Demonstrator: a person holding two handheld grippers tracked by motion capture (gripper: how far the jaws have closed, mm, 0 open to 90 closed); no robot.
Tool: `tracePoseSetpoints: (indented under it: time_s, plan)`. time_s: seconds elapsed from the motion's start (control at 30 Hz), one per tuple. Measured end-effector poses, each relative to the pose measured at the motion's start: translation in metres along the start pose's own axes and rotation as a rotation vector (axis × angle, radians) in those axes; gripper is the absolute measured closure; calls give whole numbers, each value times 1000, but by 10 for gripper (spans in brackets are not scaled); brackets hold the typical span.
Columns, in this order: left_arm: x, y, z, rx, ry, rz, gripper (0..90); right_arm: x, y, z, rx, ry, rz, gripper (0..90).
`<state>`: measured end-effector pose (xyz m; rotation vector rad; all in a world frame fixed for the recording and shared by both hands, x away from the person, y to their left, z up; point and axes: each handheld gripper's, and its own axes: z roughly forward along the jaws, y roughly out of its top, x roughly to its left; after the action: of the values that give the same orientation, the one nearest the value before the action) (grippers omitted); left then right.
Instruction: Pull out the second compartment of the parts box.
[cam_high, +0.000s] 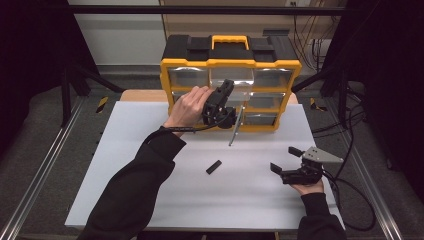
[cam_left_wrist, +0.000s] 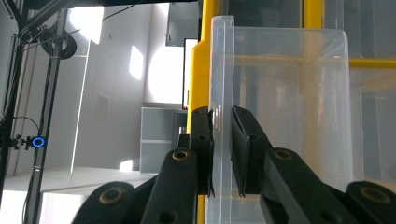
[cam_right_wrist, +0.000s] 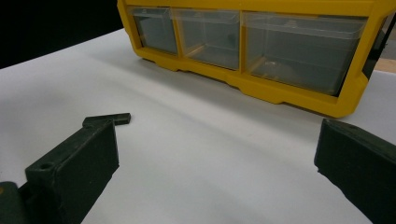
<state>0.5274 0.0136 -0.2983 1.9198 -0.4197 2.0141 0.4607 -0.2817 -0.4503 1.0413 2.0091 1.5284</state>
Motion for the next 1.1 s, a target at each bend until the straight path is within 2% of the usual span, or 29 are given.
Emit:
tracePoseSetpoints:
  time_s: [0.43, 0.53, 0.63, 1.1]
  plan:
    - [-1, 1, -5, -9, 6, 8, 798, 0, 0, 0, -3, -1, -2, 2]
    - [-3, 1, -6, -14, 6, -3, 797, 0, 0, 0, -3, -1, -3, 2]
    - [-2, 2, -7, -4, 8, 11, 797, 0, 0, 0, -2, 0, -1, 2]
    - [-1, 4, -13, -14, 14, 12, 799, 0, 0, 0, -6, 1, -2, 2]
